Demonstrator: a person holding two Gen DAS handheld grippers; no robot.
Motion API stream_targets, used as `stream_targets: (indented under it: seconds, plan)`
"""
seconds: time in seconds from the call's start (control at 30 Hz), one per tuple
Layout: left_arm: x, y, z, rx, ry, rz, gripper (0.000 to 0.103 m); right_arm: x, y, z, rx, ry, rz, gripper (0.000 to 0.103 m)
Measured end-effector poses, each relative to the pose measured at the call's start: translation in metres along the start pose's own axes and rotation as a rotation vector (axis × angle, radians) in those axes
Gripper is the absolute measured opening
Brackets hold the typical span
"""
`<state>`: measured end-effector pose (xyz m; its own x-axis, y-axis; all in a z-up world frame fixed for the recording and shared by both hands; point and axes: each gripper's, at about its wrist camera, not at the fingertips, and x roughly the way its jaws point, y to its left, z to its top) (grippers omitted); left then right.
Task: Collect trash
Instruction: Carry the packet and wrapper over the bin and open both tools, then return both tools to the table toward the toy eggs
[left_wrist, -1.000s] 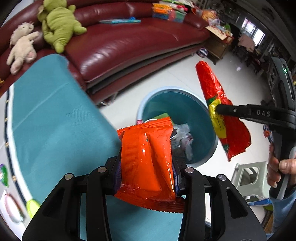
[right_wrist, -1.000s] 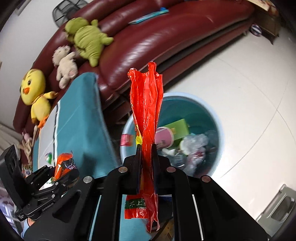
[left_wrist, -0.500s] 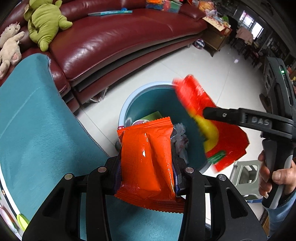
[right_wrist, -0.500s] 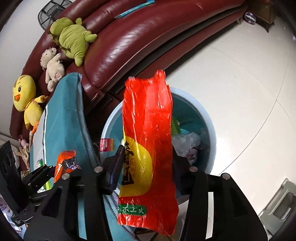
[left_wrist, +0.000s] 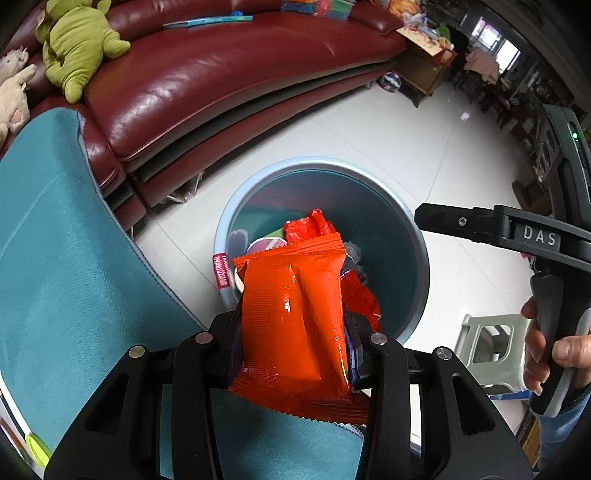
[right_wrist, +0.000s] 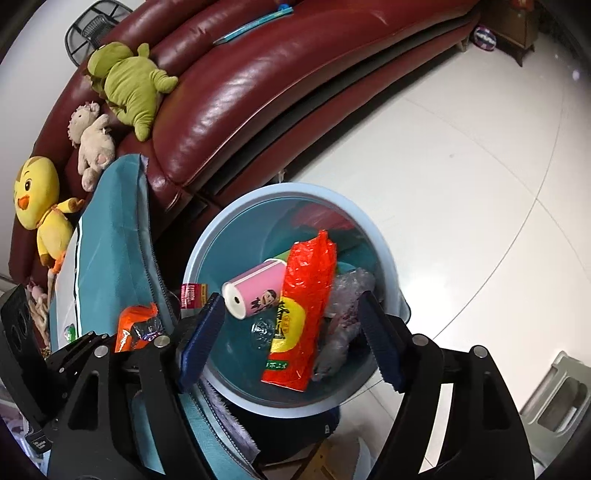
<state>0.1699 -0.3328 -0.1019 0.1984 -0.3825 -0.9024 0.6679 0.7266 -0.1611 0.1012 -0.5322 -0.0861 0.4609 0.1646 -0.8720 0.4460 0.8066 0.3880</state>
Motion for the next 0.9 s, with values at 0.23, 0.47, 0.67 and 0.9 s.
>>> stream_targets:
  seconds: [0.23,0.47,0.67,0.9]
  plan:
    - [0.0,-0.009,0.003,0.014,-0.013,-0.009,0.056,-0.007,-0.001,0.0,0.003,0.005,-0.019,0.074]
    - [-0.002,-0.018,0.005,0.025,-0.031,-0.01,0.086,-0.017,0.0,0.0,0.001,-0.01,-0.047,0.074]
    - [-0.015,-0.012,0.002,0.008,-0.052,-0.024,0.088,-0.024,-0.002,-0.001,0.015,-0.014,-0.073,0.076]
    - [-0.031,0.002,-0.006,-0.025,-0.064,-0.01,0.088,-0.024,0.012,-0.007,-0.008,0.008,-0.078,0.077]
